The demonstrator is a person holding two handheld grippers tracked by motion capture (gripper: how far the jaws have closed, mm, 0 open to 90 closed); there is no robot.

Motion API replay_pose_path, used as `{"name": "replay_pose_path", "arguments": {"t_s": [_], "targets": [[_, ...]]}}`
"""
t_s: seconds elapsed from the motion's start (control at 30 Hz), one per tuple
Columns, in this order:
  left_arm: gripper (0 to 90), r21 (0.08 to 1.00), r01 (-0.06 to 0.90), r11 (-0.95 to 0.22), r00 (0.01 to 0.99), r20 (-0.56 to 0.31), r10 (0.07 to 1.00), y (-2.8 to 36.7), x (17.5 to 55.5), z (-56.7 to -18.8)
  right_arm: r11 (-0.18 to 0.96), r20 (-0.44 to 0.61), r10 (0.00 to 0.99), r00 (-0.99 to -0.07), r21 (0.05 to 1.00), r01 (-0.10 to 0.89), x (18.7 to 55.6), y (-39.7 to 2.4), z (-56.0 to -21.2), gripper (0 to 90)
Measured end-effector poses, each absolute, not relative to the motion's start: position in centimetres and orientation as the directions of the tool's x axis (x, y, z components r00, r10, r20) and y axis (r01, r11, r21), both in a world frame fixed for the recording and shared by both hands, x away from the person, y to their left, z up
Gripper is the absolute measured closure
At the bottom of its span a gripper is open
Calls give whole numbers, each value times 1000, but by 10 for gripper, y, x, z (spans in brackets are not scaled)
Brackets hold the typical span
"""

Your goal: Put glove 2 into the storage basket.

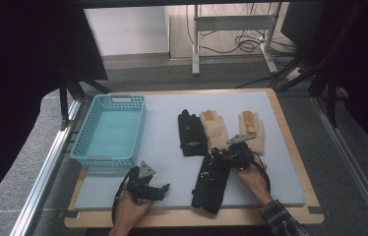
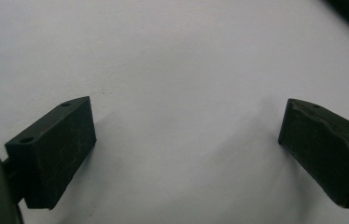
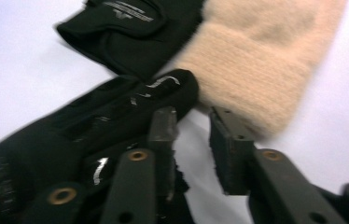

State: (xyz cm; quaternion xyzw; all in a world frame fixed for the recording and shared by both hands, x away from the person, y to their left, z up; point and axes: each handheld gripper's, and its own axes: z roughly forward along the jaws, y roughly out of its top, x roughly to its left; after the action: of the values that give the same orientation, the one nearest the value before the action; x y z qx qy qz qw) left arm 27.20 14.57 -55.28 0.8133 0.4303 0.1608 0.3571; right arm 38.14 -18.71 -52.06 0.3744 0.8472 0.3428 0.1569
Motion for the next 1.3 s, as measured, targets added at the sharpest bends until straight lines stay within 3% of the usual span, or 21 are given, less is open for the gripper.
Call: {"name": "replay_pose_path", "arguments": {"t_s": [0.17,0.53,0.77,1.0,1.3], "targets": [[41,719,585,-375,578,-46,815,146,272,-553,488,3,733,-681,695,528,383,-185,-524,807],[42,720,584,-374,578,-46,815,146,272,-553,552,10,633,-774,695,460,377,-134,-527,806],[42,719,585,-375,579,-46,814,146,272,-553,516,17,647,-762,726,455,385,-141,-513,731],[42,719,585,-376,579,-46,814,146,272,-553,509,6,665,-747,728,459,423,-123,-499,529],[42,719,585,-375,579,-46,814,146,272,-553,534,-71,689,-721,722,440,465,-98,-511,528]]}}
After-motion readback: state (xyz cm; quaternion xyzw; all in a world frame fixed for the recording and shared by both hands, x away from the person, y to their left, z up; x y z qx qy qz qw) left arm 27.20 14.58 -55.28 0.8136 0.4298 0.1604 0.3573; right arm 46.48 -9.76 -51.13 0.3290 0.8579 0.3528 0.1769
